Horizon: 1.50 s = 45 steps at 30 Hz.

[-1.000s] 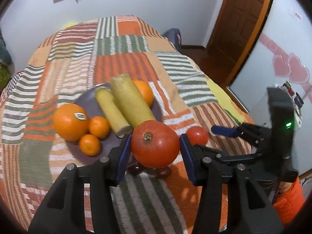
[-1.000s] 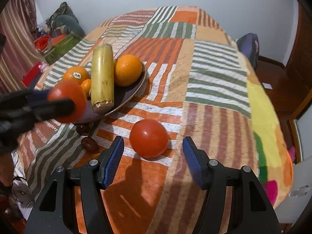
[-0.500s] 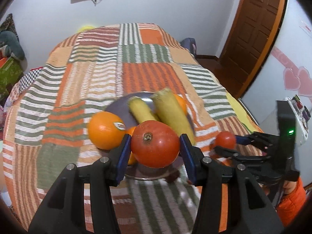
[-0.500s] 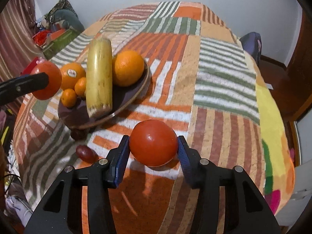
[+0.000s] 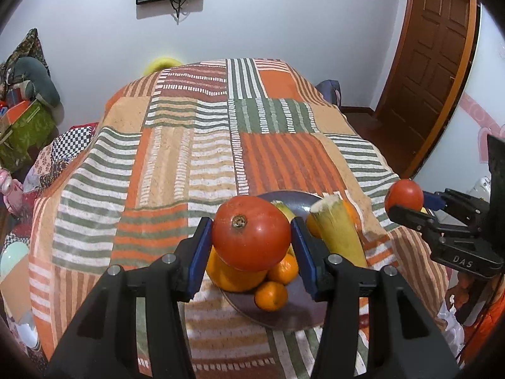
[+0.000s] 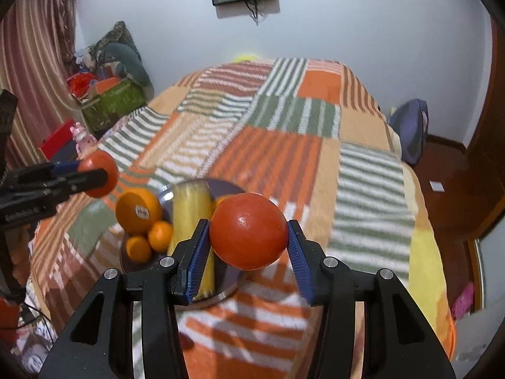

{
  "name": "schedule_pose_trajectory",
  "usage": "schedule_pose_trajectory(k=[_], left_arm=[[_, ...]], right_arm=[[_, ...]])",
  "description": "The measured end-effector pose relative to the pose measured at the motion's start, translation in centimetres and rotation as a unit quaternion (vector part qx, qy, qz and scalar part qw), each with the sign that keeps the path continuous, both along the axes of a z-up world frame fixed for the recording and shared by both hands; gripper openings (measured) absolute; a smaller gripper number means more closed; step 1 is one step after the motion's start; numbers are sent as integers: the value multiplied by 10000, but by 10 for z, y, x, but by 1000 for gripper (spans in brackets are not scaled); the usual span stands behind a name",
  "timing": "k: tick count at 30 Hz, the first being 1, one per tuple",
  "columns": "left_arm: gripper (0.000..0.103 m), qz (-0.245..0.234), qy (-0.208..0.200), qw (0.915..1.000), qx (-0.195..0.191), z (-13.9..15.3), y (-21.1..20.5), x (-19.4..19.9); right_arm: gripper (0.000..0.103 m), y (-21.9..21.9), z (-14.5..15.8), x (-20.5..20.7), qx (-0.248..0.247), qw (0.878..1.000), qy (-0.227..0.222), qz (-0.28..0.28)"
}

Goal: Organize fruits
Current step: 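Place the tomato on the plate with the left gripper while the right places its tomato there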

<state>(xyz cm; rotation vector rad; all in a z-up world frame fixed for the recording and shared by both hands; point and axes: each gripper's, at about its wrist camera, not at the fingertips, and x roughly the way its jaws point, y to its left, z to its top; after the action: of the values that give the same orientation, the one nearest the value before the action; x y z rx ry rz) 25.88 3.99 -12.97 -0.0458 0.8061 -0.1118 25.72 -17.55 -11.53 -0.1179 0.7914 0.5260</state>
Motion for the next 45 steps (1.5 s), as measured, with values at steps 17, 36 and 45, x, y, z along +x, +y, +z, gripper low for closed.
schedule_pose_trajectory(k=[17, 36, 45], left_arm=[[50, -491, 562, 9972, 74, -49, -23, 51], [60, -199, 253, 9995, -57, -25, 8, -2], [60, -72, 296, 9995, -23, -26, 23, -31]], right_arm=[[45, 24, 1, 10, 122, 9995, -51, 270], [45, 51, -7, -20, 141, 9976, 202, 651], [45, 78, -46, -24, -102, 9935, 730, 865]])
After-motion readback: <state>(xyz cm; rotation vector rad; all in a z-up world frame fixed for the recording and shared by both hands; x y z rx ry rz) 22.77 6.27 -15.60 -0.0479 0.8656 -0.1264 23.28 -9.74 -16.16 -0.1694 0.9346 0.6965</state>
